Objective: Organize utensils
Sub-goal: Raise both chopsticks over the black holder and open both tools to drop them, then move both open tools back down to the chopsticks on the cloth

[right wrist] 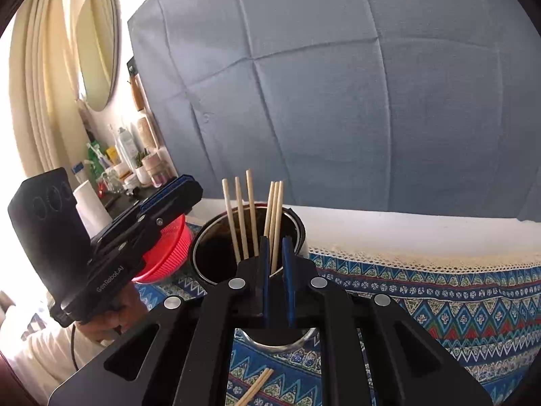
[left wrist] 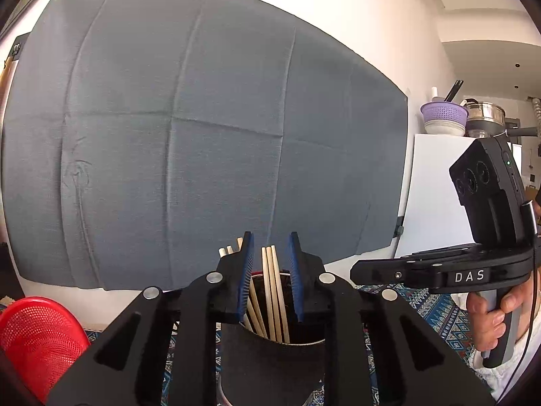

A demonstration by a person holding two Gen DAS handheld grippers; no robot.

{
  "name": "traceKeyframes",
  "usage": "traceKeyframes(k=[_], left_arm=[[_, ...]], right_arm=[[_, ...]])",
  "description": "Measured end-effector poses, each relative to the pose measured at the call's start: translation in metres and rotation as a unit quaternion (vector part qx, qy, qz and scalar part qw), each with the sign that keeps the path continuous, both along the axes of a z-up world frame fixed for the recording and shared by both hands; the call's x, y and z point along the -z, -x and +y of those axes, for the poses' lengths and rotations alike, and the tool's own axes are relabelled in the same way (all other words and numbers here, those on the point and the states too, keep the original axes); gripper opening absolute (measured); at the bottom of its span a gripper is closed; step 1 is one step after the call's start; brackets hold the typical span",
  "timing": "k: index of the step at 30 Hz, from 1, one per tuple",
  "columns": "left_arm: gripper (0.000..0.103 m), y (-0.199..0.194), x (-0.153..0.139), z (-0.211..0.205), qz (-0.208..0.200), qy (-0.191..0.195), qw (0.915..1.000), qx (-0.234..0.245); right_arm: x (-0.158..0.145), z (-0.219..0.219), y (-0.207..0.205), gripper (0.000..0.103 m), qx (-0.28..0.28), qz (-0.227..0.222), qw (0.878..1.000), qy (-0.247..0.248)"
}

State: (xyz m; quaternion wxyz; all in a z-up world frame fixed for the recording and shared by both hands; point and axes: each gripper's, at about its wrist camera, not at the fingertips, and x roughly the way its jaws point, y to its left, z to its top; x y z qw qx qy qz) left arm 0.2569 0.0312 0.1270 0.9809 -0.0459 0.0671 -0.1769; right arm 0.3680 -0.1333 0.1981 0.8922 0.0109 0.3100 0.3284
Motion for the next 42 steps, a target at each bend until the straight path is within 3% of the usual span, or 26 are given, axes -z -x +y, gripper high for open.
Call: traceKeyframes(k=[3,4,6,9,14,18,29,42], left_arm=[[0.031,0.006,-0.003,0.002,0.007,-0.010,0.9998,-0.015],[0.045,0.007,-0.004,0.003,0.015,-0.012,0.9996,-0.020],[0.060,0.008,-0.007,0.005,0.030,-0.010,0.9991,-0.029],[0.067,0.013,-0.011,0.007,0.042,-0.022,0.9980,-0.042],[0.083,0.021,-0.016,0.013,0.069,-0.025,0.9959,-0.053],[0.093,0.028,-0.016,0.015,0.100,-0.036,0.9927,-0.056],[0.097,0.047,0.003,0.009,0.164,-0.066,0.9826,-0.057],[0.097,0.047,0.060,-0.006,0.307,-0.084,0.9471,-0.045]], right_arm=[[-0.006,-0.005,0.006,0.022,0.009,-0.009,1.000,0.003],[-0.008,-0.007,0.008,0.030,0.013,-0.012,1.000,0.002],[-0.012,-0.011,0.011,0.036,0.021,-0.016,1.000,0.000],[-0.016,-0.016,0.014,0.045,0.030,-0.016,0.999,0.001],[-0.023,-0.026,0.024,0.070,0.051,-0.016,0.999,0.002],[-0.027,-0.033,0.035,0.084,0.068,-0.023,0.997,0.005],[-0.016,-0.049,0.057,0.088,0.105,-0.008,0.994,0.015],[0.029,-0.052,0.085,0.090,0.108,0.038,0.991,0.063]])
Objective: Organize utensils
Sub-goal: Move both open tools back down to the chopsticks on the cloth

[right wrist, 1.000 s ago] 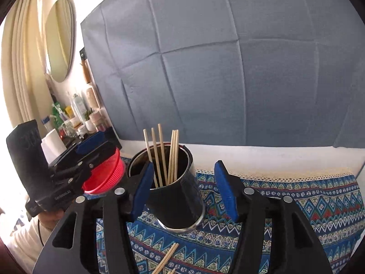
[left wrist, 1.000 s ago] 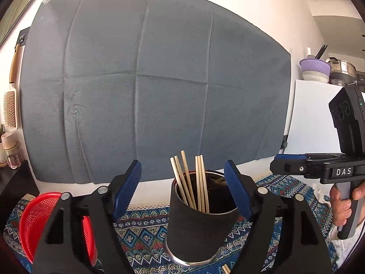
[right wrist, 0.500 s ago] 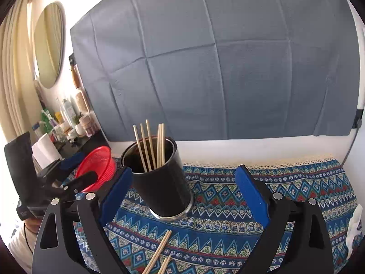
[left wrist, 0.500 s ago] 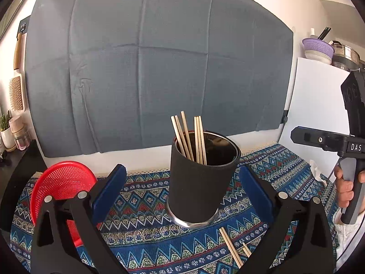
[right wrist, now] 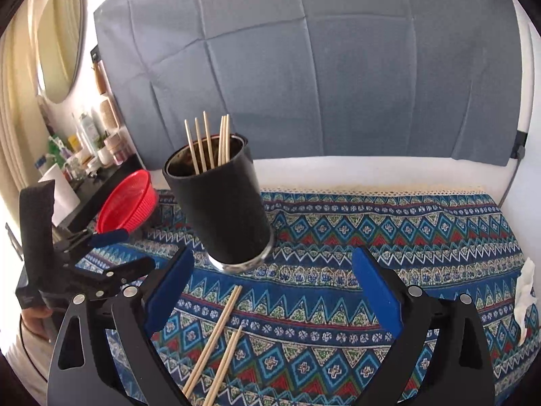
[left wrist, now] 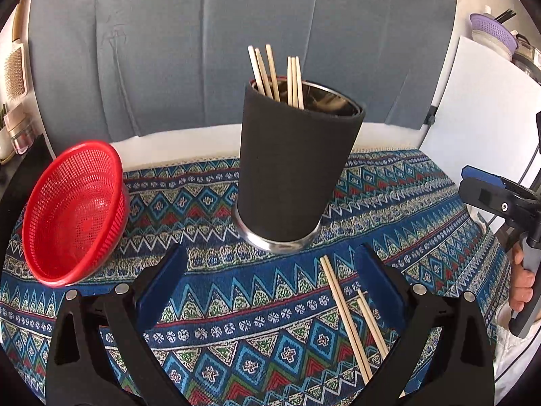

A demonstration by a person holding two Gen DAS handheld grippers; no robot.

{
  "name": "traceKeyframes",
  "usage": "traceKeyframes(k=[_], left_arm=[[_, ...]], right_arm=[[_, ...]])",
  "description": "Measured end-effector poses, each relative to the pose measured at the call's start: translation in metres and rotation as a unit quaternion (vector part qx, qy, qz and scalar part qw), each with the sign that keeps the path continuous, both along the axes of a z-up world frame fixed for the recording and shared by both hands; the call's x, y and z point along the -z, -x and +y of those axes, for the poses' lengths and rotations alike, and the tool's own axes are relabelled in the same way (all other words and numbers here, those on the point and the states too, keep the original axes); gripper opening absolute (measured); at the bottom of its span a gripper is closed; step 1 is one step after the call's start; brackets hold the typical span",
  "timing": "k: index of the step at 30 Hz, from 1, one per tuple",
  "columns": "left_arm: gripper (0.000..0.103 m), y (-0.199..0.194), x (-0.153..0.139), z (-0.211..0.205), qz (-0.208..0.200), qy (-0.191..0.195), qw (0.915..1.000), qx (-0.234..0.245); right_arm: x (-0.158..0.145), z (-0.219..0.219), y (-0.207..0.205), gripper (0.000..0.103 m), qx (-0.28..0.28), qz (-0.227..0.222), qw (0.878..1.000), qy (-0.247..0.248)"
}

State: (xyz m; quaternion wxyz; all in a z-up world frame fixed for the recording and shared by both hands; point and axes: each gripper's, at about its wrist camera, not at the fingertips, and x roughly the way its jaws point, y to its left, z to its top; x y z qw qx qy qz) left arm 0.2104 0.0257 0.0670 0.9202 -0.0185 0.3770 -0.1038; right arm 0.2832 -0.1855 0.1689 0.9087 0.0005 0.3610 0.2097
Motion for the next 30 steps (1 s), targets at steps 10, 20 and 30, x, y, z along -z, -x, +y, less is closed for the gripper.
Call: traceKeyframes(k=[10,20,30], left_arm=[[0.097,-0.005,0.050,-0.020,0.101,-0.032,0.9943,0.013],[0.097,-0.002,0.066,-0.041,0.133,-0.059,0.9888,0.032],[0.097,-0.007,0.080,-0.054,0.150,-0.091,0.9835,0.045]], right_arm=[[0.063,0.009,0.010,0.090,-0.034,0.087,0.994,0.052],[0.110,0.010,0.022,0.090,-0.060,0.156,0.983,0.072],[0.127,0.021,0.040,0.090,-0.069,0.171,0.979,0.084]])
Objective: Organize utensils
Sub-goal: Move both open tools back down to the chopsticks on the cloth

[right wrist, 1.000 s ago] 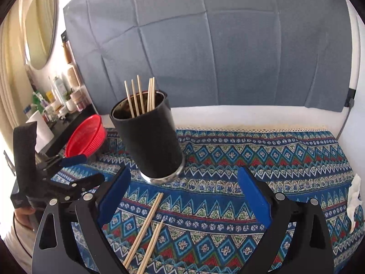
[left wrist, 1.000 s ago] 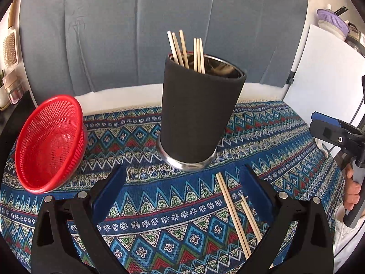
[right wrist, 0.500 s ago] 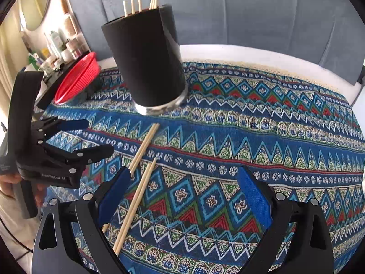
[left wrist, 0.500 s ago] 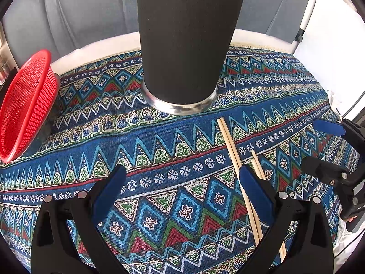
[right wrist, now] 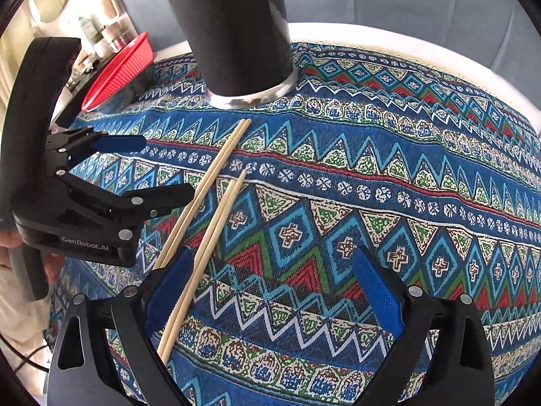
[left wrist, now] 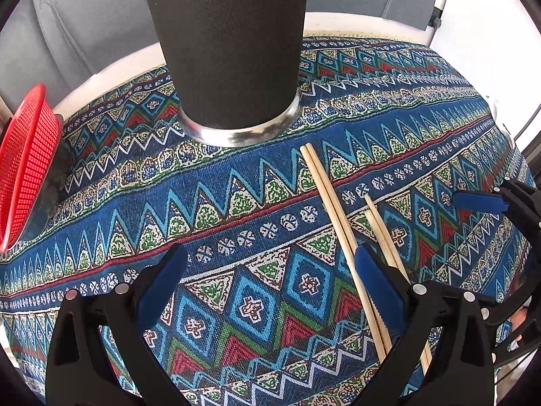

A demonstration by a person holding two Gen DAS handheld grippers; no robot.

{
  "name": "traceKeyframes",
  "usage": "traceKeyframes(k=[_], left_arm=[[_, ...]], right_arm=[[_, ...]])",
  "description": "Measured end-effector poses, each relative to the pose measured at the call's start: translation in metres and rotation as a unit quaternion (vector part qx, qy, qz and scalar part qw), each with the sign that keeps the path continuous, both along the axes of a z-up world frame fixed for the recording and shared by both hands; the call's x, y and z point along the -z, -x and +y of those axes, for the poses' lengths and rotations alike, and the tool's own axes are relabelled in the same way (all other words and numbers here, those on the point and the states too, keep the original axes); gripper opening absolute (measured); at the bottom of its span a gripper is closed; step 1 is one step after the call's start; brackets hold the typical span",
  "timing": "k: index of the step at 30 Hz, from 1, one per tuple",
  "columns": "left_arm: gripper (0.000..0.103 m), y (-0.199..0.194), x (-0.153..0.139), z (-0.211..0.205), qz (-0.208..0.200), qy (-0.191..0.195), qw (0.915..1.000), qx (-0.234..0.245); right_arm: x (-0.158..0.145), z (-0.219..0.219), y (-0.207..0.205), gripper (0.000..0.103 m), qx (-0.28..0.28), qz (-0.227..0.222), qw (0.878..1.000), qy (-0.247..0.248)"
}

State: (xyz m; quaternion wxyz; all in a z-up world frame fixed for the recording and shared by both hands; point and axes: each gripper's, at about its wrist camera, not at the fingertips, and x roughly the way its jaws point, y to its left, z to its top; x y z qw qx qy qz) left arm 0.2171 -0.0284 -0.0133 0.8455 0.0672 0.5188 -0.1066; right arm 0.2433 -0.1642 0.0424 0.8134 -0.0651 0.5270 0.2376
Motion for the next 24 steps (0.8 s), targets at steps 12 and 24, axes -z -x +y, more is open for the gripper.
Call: traceKeyframes(k=[12,24], left_arm=[[0.099,0.005,0.005,0.000,-0.015,0.018,0.9997,-0.006],[0.099,0.011,0.006,-0.005,0.008,-0.011,0.9990,-0.043]], right_arm=[[0.006,0.018,0.013,0.095,-0.010,-0.029,0.998,0.047],[0.005,0.002,0.009,0.095,0.020,-0.013,0.998,0.055]])
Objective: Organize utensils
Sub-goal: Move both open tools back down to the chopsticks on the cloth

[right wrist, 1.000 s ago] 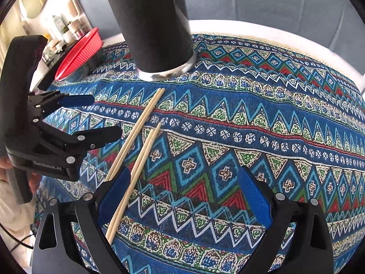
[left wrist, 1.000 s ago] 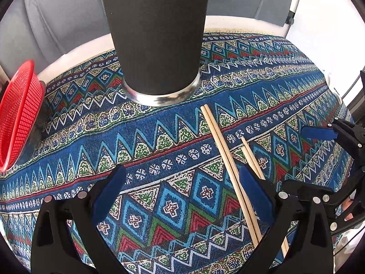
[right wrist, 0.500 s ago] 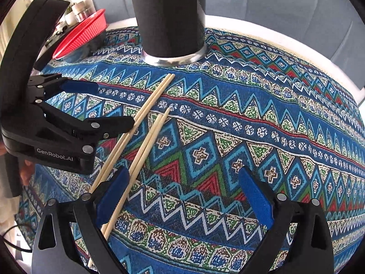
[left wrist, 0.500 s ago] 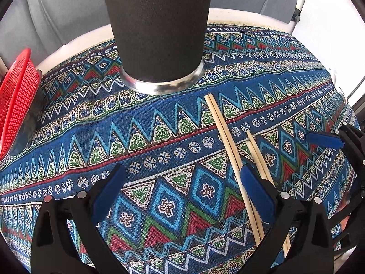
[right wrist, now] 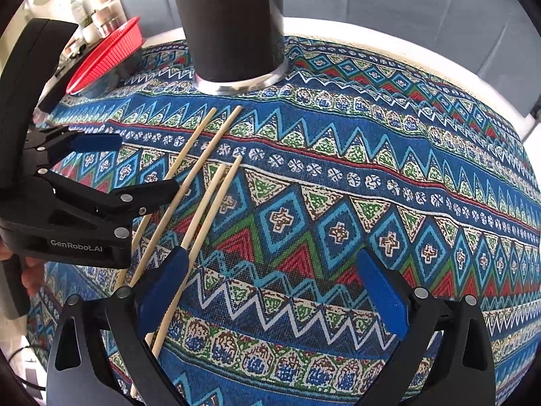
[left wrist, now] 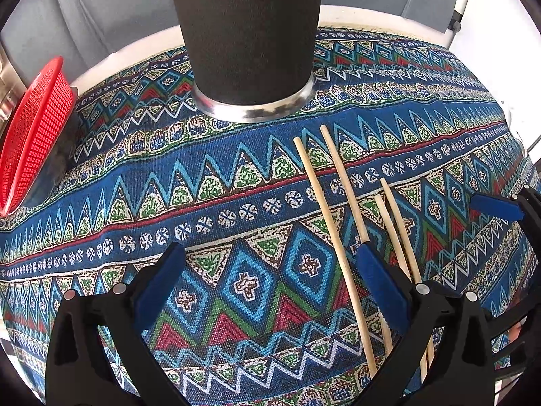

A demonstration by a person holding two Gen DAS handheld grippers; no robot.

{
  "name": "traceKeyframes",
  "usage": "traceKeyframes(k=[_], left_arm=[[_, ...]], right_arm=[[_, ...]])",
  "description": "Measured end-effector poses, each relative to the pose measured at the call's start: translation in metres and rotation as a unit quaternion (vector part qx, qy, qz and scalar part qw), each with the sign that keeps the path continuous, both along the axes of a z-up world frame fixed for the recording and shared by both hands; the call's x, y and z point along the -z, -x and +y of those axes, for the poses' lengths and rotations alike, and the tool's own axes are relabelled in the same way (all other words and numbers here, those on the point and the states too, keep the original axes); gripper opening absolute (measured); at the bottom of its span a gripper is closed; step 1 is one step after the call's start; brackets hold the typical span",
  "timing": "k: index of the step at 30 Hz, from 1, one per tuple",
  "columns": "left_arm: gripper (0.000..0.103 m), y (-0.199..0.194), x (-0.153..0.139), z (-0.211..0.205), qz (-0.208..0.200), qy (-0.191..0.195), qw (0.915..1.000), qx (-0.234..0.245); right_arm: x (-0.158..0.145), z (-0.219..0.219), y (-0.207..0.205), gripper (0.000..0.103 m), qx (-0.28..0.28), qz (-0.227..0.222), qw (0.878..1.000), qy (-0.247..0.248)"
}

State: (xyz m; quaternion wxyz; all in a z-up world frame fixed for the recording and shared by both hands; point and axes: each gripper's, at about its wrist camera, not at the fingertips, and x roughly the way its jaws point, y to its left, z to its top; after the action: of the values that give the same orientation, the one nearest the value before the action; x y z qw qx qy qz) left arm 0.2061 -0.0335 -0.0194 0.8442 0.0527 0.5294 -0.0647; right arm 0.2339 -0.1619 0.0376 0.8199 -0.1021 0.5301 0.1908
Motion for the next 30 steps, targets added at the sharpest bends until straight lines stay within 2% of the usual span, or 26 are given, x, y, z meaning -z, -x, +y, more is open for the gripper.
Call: traceKeyframes(k=[3,5,7,9,12,15,19,27,30], left_arm=[[0.099,0.002,0.001,0.001,-0.004,0.002,0.9999,0.011],[0.099,0.003,0.000,0.002,-0.003,0.002,0.9998,0.019],[0.099,0.003,0.000,0.004,0.004,0.001,0.9997,0.024],[0.099,0.001,-0.001,0.009,0.008,0.001,0.9998,0.018],[0.099,-0.005,-0.002,0.019,0.014,0.000,0.9999,0.001],[0.099,-0.007,-0.001,0.027,0.011,0.001,0.9999,-0.005],[0.099,-0.007,-0.001,0.032,0.009,0.002,0.9999,-0.007],[0.099,-0.001,0.000,0.036,-0.013,0.005,0.9998,-0.014],[0.099,0.001,0.000,0.036,-0.012,0.005,0.9997,-0.020]], right_arm=[[0.000,-0.006,0.001,0.095,0.000,0.007,1.000,0.003],[0.002,-0.004,0.003,0.095,-0.001,0.006,1.000,0.030],[0.002,-0.004,0.002,0.095,0.022,0.021,0.999,0.031],[0.001,0.000,0.001,0.095,0.021,0.032,0.999,0.037],[-0.003,0.001,0.003,0.095,0.022,0.021,0.999,0.028],[-0.007,-0.002,0.002,0.095,0.031,0.028,0.999,-0.009],[0.000,0.005,-0.001,0.095,0.035,0.037,0.999,0.002],[0.002,0.018,0.002,0.095,0.042,0.010,0.999,0.026],[0.003,0.011,0.007,0.096,0.046,0.025,0.999,0.010]])
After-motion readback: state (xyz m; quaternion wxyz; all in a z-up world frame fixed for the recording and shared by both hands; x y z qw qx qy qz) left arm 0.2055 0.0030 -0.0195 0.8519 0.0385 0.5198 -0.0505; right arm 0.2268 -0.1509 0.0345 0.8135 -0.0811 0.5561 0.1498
